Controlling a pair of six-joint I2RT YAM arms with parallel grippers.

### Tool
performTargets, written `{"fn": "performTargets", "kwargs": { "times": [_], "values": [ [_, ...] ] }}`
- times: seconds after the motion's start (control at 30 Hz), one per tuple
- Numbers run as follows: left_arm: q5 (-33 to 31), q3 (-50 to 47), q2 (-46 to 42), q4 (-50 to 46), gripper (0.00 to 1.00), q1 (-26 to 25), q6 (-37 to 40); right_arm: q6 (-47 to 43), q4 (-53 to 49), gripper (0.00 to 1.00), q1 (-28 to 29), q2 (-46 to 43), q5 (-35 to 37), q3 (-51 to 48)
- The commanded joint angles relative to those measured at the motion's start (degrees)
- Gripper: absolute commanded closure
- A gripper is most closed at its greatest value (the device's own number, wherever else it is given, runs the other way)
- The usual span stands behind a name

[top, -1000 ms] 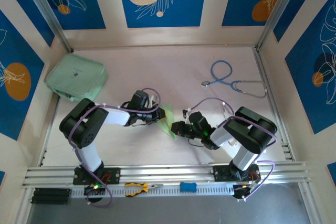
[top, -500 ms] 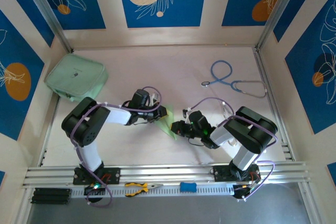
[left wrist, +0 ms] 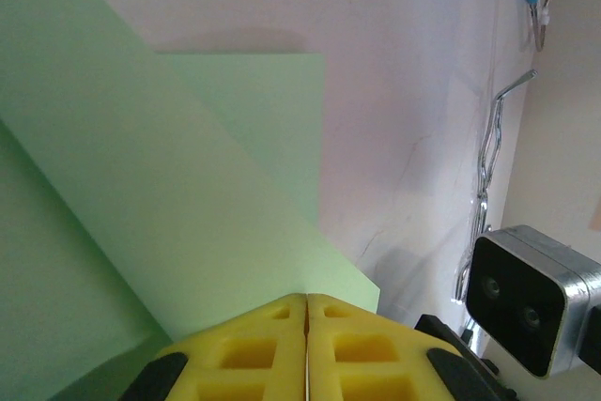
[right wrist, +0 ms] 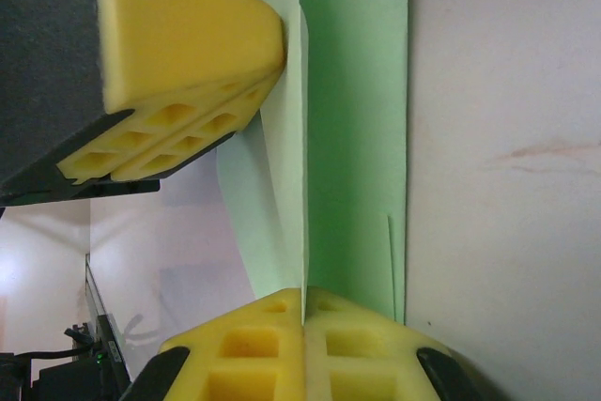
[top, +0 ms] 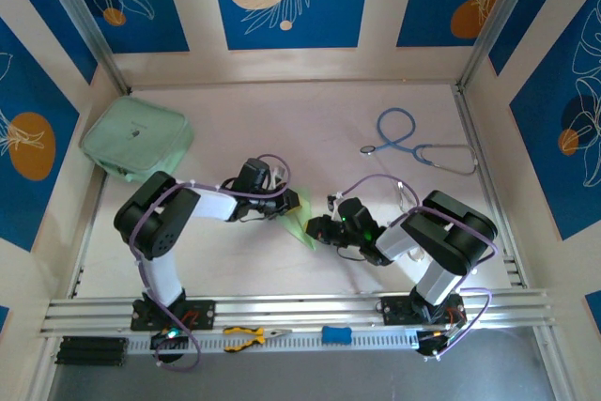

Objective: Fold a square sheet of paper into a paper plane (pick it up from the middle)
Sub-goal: Fourth fold the wing at the center of the table.

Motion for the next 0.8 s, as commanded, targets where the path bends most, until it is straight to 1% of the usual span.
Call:
{"fn": "performTargets", "kwargs": {
  "times": [0.0, 0.63, 0.77],
  "values": [
    [-0.3, 1.6, 1.2, -1.8, 0.91, -0.4, 1.2, 0.2, -7.7, 0.94, -0.4, 1.2, 0.4, -0.1],
    [-0.4, 2.6, 2.6, -3.4, 0.91, -0.4, 2.2, 0.5, -8.7, 0.93, -0.8, 1.2, -0.4, 0.3],
    [-0.3, 2.7, 2.9, -3.3, 0.91, -0.4, 2.4, 0.7, -9.3, 0.90, -0.8, 0.9, -1.0, 0.6]
  ]
}}
